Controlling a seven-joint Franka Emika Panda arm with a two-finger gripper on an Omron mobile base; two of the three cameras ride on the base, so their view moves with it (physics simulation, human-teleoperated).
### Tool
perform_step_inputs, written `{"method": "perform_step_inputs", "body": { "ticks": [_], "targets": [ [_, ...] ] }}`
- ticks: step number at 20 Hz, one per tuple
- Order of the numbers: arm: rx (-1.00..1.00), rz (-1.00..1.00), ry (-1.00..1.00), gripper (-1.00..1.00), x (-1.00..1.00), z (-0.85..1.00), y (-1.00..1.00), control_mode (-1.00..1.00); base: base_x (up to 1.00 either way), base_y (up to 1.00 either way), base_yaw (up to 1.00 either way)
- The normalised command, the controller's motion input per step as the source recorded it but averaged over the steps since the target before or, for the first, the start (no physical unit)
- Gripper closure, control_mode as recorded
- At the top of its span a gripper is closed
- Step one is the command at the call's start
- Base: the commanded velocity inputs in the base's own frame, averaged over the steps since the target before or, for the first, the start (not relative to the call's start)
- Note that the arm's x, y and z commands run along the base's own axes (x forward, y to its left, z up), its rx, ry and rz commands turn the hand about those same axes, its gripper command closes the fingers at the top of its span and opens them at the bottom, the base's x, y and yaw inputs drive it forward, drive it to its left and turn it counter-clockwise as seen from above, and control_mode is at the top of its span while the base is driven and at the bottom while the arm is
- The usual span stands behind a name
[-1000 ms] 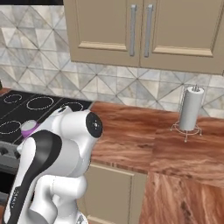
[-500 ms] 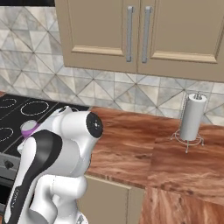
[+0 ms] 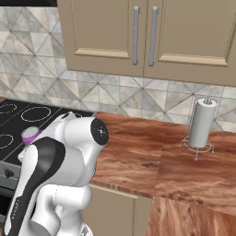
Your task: Four empty soda cans are scattered around the kitchen. Gather all the cans and cluster them next to the stove for recycling.
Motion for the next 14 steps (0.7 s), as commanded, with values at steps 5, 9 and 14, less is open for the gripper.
{"method": "perform_step_inputs", "body": {
  "ticks": [5, 9, 14],
  "targets": [
    [0.00, 0.00, 0.00, 1.00, 0.00, 0.00, 0.00, 1.00, 0.00, -0.25, -0.18],
    [0.00, 0.00, 0.00, 1.00, 0.00, 0.00, 0.00, 1.00, 0.01, -0.27, -0.22],
    [0.00, 0.00, 0.00, 1.00, 0.00, 0.00, 0.00, 1.00, 0.04, -0.28, -0.23]
  ]
}}
